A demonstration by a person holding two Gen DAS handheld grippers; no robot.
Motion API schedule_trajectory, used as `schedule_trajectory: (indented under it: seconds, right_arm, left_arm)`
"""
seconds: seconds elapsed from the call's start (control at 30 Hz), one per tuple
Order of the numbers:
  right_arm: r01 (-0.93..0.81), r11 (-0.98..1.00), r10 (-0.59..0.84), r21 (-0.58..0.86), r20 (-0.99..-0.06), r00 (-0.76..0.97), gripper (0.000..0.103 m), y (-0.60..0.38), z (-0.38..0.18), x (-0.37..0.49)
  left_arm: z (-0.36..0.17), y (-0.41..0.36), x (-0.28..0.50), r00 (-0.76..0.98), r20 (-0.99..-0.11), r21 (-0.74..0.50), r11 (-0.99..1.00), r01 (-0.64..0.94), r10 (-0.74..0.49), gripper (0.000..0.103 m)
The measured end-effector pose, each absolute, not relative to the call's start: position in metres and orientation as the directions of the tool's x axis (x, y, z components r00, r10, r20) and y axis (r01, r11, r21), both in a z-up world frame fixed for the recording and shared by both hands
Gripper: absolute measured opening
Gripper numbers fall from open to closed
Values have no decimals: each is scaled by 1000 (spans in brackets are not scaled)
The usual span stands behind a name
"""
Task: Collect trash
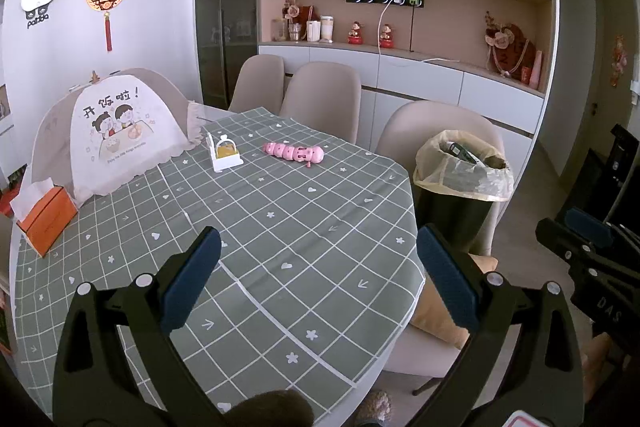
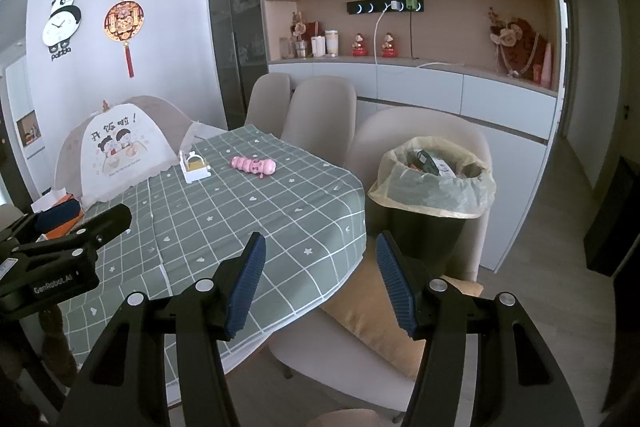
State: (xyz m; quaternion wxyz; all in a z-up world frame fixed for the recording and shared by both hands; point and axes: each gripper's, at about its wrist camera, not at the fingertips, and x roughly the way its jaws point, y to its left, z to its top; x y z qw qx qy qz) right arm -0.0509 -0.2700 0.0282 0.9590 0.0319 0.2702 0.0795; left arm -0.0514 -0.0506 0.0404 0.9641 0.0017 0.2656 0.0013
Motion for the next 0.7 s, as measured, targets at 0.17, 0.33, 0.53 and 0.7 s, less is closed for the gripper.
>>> schedule_trajectory:
  seconds: [0.17,0.33,0.53,0.7]
  right_arm:
    - [-136,985,169,103,-512,842,54,-271,29,-51]
    - [-133,986,167,101,-510,844,54,-271,30,-52]
    - [-136,986,168,100,-509,844,54,-273,31,-52]
    - [-137,985,170,102,-509,844,54,-273,32,-53]
  left_arm:
    - [40,-50,-52,859,-512,3,1000,-1,3,94]
    - [40,-57,-55,859,-512,4,1000,0,2,94]
    - [40,-61,-57,859,-512,3,1000,-1,2,94]
    - [42,-63,-58,858,-514,-1,1000,-4,3,94]
